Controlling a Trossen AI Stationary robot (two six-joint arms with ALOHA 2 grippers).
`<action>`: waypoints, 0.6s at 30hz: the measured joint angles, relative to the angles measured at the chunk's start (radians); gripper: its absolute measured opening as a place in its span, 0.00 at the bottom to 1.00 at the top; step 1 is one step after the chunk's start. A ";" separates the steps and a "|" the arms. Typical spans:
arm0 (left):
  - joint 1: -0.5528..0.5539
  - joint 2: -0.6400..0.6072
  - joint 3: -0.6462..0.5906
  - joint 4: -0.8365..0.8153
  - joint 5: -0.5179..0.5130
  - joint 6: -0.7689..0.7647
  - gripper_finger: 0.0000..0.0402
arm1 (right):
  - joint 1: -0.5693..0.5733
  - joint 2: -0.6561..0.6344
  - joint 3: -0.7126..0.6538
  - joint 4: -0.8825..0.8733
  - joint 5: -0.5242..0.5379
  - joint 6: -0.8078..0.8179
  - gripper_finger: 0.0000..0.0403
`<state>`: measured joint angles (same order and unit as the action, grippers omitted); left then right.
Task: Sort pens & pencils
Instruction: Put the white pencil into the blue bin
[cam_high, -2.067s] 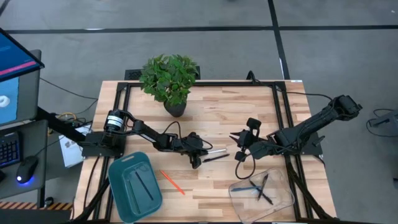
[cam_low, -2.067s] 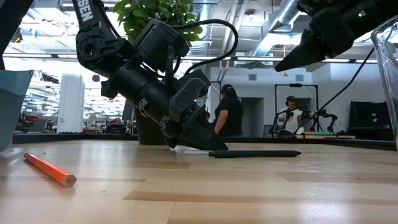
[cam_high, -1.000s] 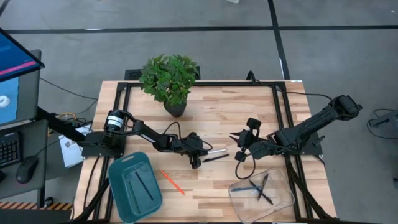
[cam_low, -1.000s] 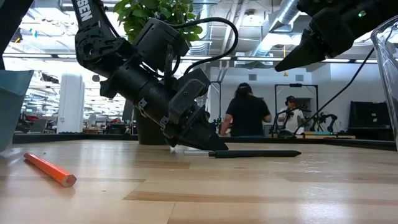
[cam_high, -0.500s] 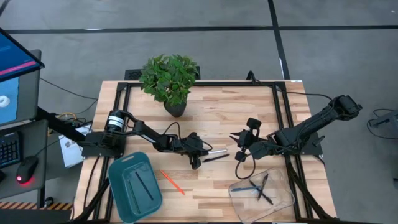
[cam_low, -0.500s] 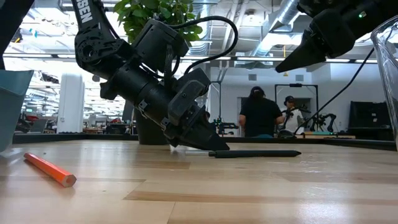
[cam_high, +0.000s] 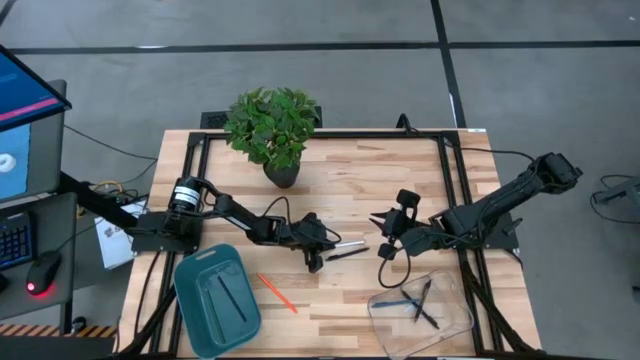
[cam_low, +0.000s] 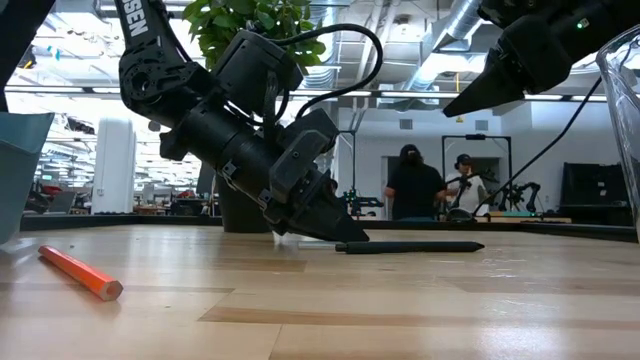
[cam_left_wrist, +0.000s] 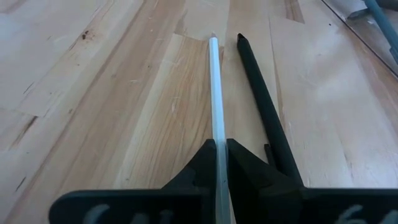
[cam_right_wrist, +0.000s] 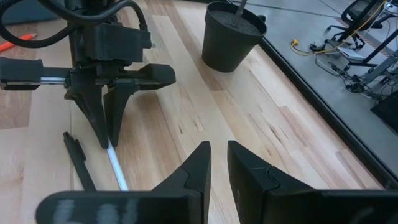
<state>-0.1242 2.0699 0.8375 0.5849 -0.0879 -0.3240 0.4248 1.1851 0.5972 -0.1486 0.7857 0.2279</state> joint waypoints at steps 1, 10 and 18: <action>0.000 -0.001 0.000 0.000 0.000 0.000 0.02 | 0.000 0.000 0.000 0.000 0.000 0.000 0.19; 0.000 -0.001 0.000 0.000 -0.006 -0.002 0.02 | 0.000 0.000 0.000 -0.001 0.000 0.008 0.19; 0.000 -0.001 0.001 0.000 -0.023 -0.003 0.02 | 0.000 0.000 0.000 -0.001 -0.001 0.008 0.19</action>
<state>-0.1242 2.0689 0.8383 0.5850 -0.1104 -0.3267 0.4248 1.1851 0.5972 -0.1497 0.7849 0.2359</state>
